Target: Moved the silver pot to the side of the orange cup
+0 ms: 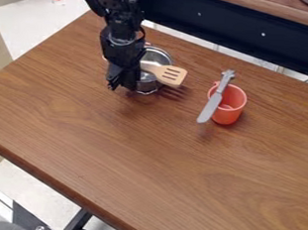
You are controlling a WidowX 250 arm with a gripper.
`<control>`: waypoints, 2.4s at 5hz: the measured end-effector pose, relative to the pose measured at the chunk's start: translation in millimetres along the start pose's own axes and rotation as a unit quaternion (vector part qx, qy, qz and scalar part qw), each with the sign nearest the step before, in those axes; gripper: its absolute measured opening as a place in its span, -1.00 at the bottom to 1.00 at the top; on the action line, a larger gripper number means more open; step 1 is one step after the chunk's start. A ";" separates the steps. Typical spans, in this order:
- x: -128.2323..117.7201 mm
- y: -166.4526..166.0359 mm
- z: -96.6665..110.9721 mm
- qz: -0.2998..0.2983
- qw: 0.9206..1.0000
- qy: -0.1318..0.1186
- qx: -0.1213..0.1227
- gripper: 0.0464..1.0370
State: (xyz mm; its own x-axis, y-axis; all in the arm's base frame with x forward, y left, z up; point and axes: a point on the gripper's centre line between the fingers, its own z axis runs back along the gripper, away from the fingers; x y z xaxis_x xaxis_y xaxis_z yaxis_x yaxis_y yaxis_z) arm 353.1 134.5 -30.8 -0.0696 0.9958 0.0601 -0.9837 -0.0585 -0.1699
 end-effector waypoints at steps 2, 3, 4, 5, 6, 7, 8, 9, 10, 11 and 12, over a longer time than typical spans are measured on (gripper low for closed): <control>-0.2 30.6 13.4 -0.042 0.998 0.047 0.019 -0.97; -0.9 56.1 24.7 -0.097 0.993 0.072 0.016 -0.98; -1.0 75.3 27.7 -0.135 0.988 0.078 0.007 -0.98; -3.8 91.7 26.6 -0.173 0.982 0.080 -0.001 -0.98; -12.2 108.6 27.1 -0.210 0.975 0.077 -0.013 -0.98; -25.1 124.2 25.9 -0.242 0.967 0.072 -0.025 -0.98; -44.2 134.1 29.8 -0.291 0.952 0.088 -0.036 -0.98; -61.0 129.1 29.9 -0.313 0.945 0.090 -0.025 -0.95; -68.2 119.4 25.7 -0.312 0.946 0.090 -0.009 -0.67; -68.9 109.8 25.5 -0.297 0.951 0.092 -0.006 -0.18; -69.3 106.8 27.3 -0.301 0.949 0.098 0.011 0.43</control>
State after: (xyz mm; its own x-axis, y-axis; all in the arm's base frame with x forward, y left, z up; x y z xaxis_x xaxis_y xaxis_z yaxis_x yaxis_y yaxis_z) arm 248.4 57.3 -26.2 0.5352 0.8435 -0.0457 -0.8393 0.5248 -0.1421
